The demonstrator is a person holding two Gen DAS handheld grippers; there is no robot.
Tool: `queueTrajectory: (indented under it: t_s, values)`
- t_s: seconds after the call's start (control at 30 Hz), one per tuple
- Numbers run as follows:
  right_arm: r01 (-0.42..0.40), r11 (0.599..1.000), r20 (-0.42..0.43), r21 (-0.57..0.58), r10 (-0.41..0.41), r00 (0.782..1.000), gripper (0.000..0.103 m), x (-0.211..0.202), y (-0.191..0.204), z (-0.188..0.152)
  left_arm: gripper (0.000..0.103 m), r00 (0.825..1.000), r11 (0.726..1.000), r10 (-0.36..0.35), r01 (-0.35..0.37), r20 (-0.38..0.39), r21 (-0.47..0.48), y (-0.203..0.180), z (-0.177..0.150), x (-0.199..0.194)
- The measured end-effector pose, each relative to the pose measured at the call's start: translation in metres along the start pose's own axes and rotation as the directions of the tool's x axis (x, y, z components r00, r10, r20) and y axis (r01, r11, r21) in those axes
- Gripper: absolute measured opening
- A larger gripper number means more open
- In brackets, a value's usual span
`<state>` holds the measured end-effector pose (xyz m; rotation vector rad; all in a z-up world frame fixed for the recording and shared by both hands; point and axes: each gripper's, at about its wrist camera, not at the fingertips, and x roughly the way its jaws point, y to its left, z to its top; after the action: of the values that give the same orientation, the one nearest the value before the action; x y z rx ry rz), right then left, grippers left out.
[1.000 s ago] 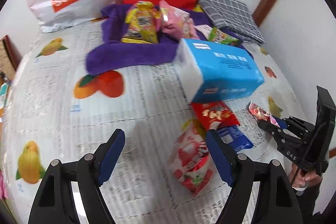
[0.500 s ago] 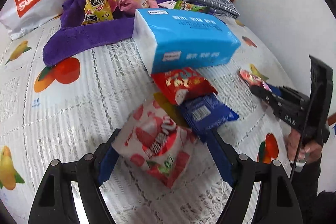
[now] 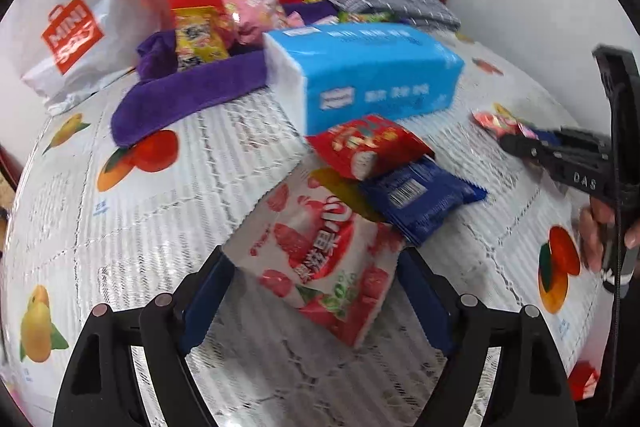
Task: Organize snacks
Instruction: 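Grasp the pink strawberry snack bag with the left tool while the right tool holds the Lotso packet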
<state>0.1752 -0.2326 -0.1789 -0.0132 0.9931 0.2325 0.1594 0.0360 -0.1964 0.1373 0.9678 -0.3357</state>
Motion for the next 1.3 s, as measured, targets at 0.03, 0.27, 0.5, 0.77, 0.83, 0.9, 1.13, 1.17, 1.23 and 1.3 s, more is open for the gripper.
queueTrajectory:
  t_s: [0.03, 0.27, 0.5, 0.77, 0.83, 0.9, 1.13, 1.17, 1.23, 1.3]
  values:
    - [-0.005, 1.000, 0.001, 0.005, 0.005, 1.000, 0.024, 0.000, -0.001, 0.000, 0.071, 1.000, 1.000, 0.002, -0.002, 0.008, -0.008, 0.003, 0.000, -0.001]
    - [0.011, 1.000, -0.002, -0.027, -0.011, 1.000, 0.023, 0.002, 0.004, -0.001, 0.054, 0.999, 0.997, -0.014, 0.016, 0.034, -0.072, 0.018, 0.000, -0.004]
    - [0.002, 1.000, -0.005, -0.014, -0.002, 1.000, 0.023, 0.002, 0.003, 0.000, 0.054, 0.995, 0.985, -0.073, 0.082, 0.061, -0.154, 0.028, -0.002, -0.005]
    - [0.002, 1.000, -0.006, -0.018, -0.002, 1.000, 0.023, 0.002, 0.003, 0.001, 0.054, 0.993, 0.976, -0.092, 0.105, 0.076, -0.191, 0.032, -0.003, -0.005]
    - [-0.001, 1.000, -0.007, -0.015, 0.001, 1.000, 0.024, 0.005, 0.003, 0.000, 0.053, 0.994, 0.978, -0.081, 0.093, 0.071, -0.186, 0.031, -0.002, -0.005]
    - [-0.002, 1.000, -0.009, -0.014, 0.002, 1.000, 0.024, 0.007, 0.003, 0.000, 0.049, 0.996, 0.980, -0.065, 0.077, 0.069, -0.183, 0.030, -0.002, -0.005]
    - [0.003, 1.000, -0.006, -0.016, -0.003, 1.000, 0.022, 0.006, 0.003, 0.003, 0.042, 0.998, 0.978, -0.036, 0.045, 0.050, -0.206, 0.029, -0.001, -0.008]
    - [0.000, 1.000, -0.006, -0.013, 0.000, 1.000, 0.021, 0.007, 0.003, 0.003, 0.041, 0.998, 0.977, -0.039, 0.048, 0.047, -0.209, 0.029, 0.000, -0.009]
    - [-0.010, 1.000, 0.004, -0.001, 0.010, 1.000, 0.019, 0.005, 0.000, 0.004, 0.025, 0.998, 0.976, -0.036, 0.044, 0.042, -0.212, 0.029, 0.001, -0.013]
    - [-0.023, 1.000, 0.008, 0.003, 0.023, 1.000, 0.018, 0.003, -0.001, 0.003, 0.023, 0.999, 0.974, -0.038, 0.044, 0.032, -0.221, 0.031, 0.002, -0.016]
